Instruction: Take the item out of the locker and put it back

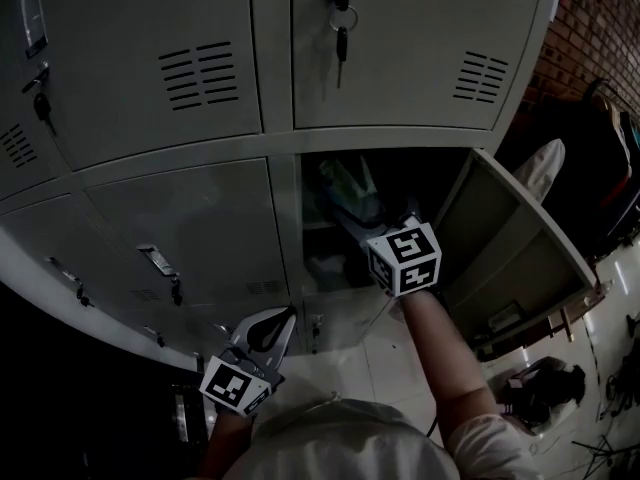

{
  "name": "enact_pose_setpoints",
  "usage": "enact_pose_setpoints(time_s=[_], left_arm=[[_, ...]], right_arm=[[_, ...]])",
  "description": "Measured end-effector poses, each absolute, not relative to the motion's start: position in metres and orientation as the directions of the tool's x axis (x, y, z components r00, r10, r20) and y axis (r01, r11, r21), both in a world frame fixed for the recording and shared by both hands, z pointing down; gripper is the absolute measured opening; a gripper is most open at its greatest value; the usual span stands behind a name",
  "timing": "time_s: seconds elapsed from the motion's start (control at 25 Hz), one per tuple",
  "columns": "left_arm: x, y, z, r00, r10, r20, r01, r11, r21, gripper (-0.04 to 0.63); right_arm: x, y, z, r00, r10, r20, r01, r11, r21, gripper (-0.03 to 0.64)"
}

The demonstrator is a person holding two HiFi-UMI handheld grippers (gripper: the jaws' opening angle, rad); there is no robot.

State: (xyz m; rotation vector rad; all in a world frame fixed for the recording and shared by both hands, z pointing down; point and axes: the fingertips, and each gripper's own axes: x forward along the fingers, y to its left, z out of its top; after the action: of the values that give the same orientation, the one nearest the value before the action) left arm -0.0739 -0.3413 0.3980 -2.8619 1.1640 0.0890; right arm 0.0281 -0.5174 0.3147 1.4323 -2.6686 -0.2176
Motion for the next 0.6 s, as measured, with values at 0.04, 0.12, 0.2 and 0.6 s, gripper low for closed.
enact_pose_setpoints(time_s=[0.04, 0.12, 0.2, 0.6], left_arm=[[-0.075, -0.344, 0.398, 0.712, -0.699, -0.074, -0.702, -0.712, -0.022, -0.015], [-0.077, -0.349, 0.398, 0.707, -0.703, -0.079, -0.705, -0.709, -0.006, -0.015], [-0.078, -0.352, 0.399, 0.708, -0.702, -0.08, -0.704, -0.71, 0.002, -0.015], [-0.088, -0.35, 0.403, 0.703, -0.708, -0.066, -0.71, -0.704, -0.002, -0.015]], right_arm=[[0.026, -0.522, 0.323, -0.547, -0.835, 0.062, -0.817, 0.548, 0.177, 0.417], [0.026, -0.527, 0.335, -0.525, -0.842, 0.122, -0.819, 0.539, 0.195, 0.323], [0.03, -0.528, 0.337, -0.492, -0.861, 0.129, -0.83, 0.509, 0.227, 0.173], [0.049, -0.502, 0.314, -0.465, -0.885, 0.01, -0.863, 0.456, 0.219, 0.008]])
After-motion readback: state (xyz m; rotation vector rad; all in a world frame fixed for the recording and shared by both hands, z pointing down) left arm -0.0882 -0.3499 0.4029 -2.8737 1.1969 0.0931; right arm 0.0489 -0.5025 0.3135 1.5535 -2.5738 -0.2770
